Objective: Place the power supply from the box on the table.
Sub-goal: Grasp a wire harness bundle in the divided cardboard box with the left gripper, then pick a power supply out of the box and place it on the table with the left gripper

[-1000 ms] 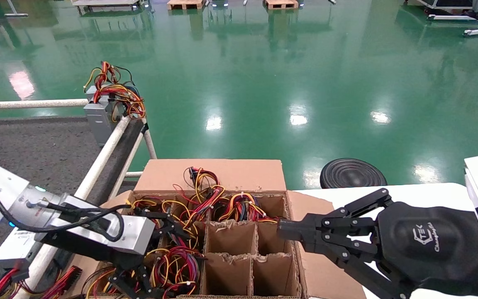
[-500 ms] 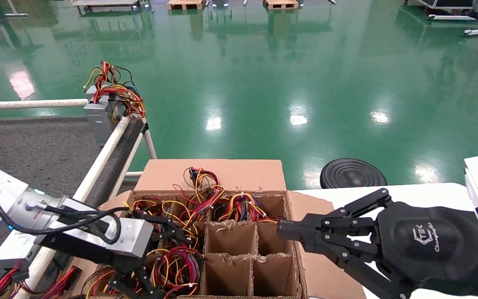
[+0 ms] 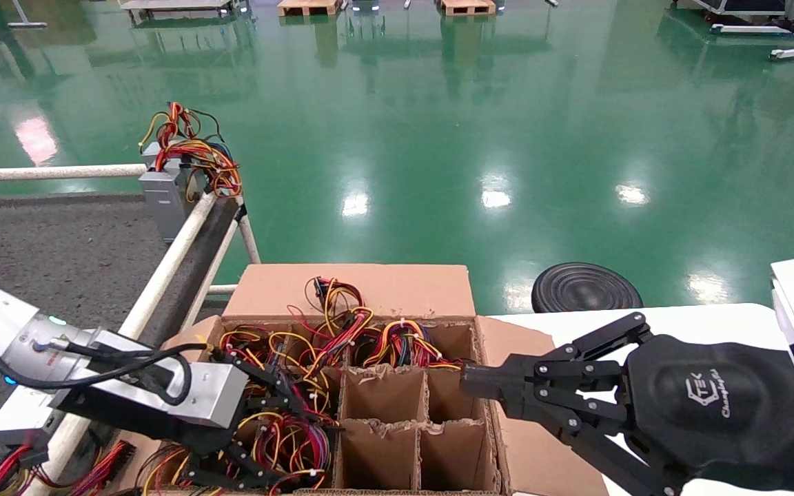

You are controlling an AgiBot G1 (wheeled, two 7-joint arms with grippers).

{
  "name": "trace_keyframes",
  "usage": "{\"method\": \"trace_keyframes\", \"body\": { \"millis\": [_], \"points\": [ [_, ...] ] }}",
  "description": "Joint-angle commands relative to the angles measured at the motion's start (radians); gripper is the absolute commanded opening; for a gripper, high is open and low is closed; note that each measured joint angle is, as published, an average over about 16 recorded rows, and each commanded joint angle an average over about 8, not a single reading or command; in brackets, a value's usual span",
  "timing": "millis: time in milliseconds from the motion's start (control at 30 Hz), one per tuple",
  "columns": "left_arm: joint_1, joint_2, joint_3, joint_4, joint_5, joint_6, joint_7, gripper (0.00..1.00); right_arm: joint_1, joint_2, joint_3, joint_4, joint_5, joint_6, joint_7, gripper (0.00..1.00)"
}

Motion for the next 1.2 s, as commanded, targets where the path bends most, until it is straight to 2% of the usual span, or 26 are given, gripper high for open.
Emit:
{"method": "trace_keyframes", "body": {
  "millis": [33, 500, 1200],
  "points": [
    [0.0, -0.001, 0.001, 0.003, -0.003, 0.001, 0.001, 0.0, 0.0, 0.0, 0.0, 0.0, 0.0, 0.0, 0.0, 0.0],
    [-0.001, -0.015, 0.004, 0.018, -0.029, 0.006, 0.01, 0.0, 0.0, 0.0, 0.0, 0.0, 0.0, 0.0, 0.0, 0.0],
    [-0.039, -0.095, -0.029, -0.022, -0.099, 0.012, 0.004, 0.0, 0.0, 0.0, 0.0, 0.0, 0.0, 0.0, 0.0, 0.0]
  ]
}}
